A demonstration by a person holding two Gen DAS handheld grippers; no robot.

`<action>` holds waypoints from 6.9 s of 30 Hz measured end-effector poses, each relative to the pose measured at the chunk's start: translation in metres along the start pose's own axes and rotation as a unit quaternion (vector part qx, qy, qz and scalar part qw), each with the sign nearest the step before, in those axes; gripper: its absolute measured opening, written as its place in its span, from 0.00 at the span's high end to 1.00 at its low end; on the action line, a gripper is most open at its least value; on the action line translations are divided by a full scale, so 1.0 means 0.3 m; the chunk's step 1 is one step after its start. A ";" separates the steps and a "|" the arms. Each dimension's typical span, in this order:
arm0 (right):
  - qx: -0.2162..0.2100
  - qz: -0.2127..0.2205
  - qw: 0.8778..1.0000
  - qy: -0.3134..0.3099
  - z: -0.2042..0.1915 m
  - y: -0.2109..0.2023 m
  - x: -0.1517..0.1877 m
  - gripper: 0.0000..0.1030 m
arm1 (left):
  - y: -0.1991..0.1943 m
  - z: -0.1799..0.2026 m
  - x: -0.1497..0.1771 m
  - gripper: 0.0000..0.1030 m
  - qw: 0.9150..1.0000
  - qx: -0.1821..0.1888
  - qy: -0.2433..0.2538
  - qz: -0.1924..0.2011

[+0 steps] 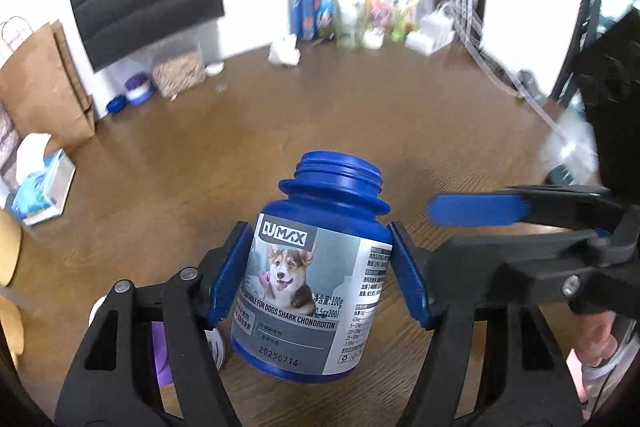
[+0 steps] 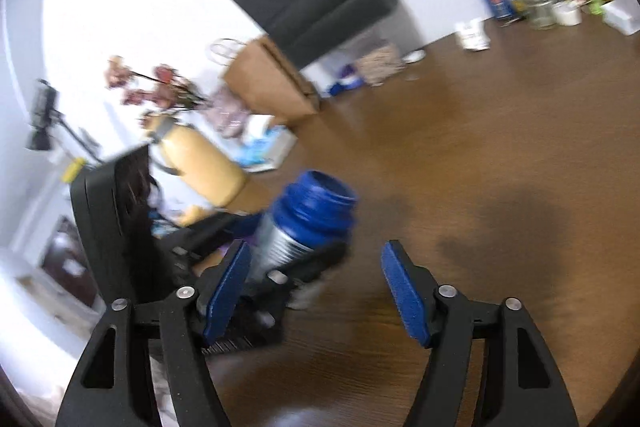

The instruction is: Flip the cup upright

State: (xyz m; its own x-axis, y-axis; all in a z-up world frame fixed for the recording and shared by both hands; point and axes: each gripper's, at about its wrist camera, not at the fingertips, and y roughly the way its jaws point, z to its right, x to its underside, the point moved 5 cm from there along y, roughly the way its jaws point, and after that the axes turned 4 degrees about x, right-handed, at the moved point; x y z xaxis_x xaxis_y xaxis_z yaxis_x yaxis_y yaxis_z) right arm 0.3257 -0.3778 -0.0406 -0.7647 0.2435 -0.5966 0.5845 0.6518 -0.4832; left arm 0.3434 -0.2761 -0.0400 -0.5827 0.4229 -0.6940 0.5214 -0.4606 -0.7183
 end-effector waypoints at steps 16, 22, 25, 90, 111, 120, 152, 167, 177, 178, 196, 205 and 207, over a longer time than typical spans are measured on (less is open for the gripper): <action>-0.005 -0.008 0.997 0.075 0.062 0.108 -0.116 0.79 | -0.022 -0.058 -0.061 0.66 0.998 0.015 0.005 0.054; 0.037 0.006 0.997 0.060 0.119 0.108 -0.120 0.05 | 0.048 -0.127 -0.047 0.43 1.000 0.009 -0.017 0.005; 0.081 0.009 0.995 0.054 0.171 0.103 -0.158 0.05 | 0.082 -0.157 -0.060 0.24 0.999 0.024 -0.042 -0.017; -0.053 -0.057 0.991 0.112 0.255 0.239 -0.356 0.32 | 0.160 -0.043 -0.178 0.42 0.997 0.028 -0.065 -0.026; 0.101 0.025 0.994 -0.033 0.098 0.210 -0.342 0.32 | 0.055 -0.121 -0.131 0.07 0.993 -0.095 0.010 0.070; 0.109 0.033 0.992 -0.051 0.042 0.234 -0.362 0.33 | -0.004 -0.198 -0.199 0.00 0.980 -0.167 0.019 0.103; 0.179 -0.103 0.963 -0.174 -0.070 0.473 -0.064 0.33 | 0.071 -0.251 0.161 0.08 0.980 -0.087 -0.178 0.018; 0.228 -0.037 0.954 -0.192 -0.195 0.267 -0.096 0.18 | -0.087 -0.290 0.163 0.06 0.972 -0.089 -0.217 0.028; 0.297 0.008 0.936 -0.191 -0.264 -0.009 -0.014 0.18 | -0.372 -0.184 0.162 0.00 0.972 -0.159 -0.154 0.077; 0.296 0.014 0.936 -0.191 -0.274 -0.034 0.002 0.18 | -0.419 -0.159 0.173 0.00 0.971 -0.168 -0.149 0.079; 0.250 0.023 0.951 -0.178 -0.477 -0.257 0.723 0.18 | -0.931 0.040 0.760 0.00 0.946 -0.217 -0.209 0.119; 0.257 0.020 0.950 -0.175 -0.473 -0.240 0.782 0.18 | -0.902 0.100 0.788 0.00 0.957 -0.189 -0.191 0.106; 0.264 0.025 0.946 -0.185 -0.489 -0.246 0.776 0.18 | -0.895 0.097 0.792 0.00 0.958 -0.192 -0.189 0.101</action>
State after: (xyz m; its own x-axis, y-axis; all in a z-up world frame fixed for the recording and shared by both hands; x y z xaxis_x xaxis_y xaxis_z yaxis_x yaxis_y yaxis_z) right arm 0.0648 -0.2638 -0.0497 -0.6419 -0.0673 -0.7639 0.7465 0.1729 -0.6425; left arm 0.0469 -0.0745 -0.0104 -0.5926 0.0103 -0.8054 0.7951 -0.1524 -0.5870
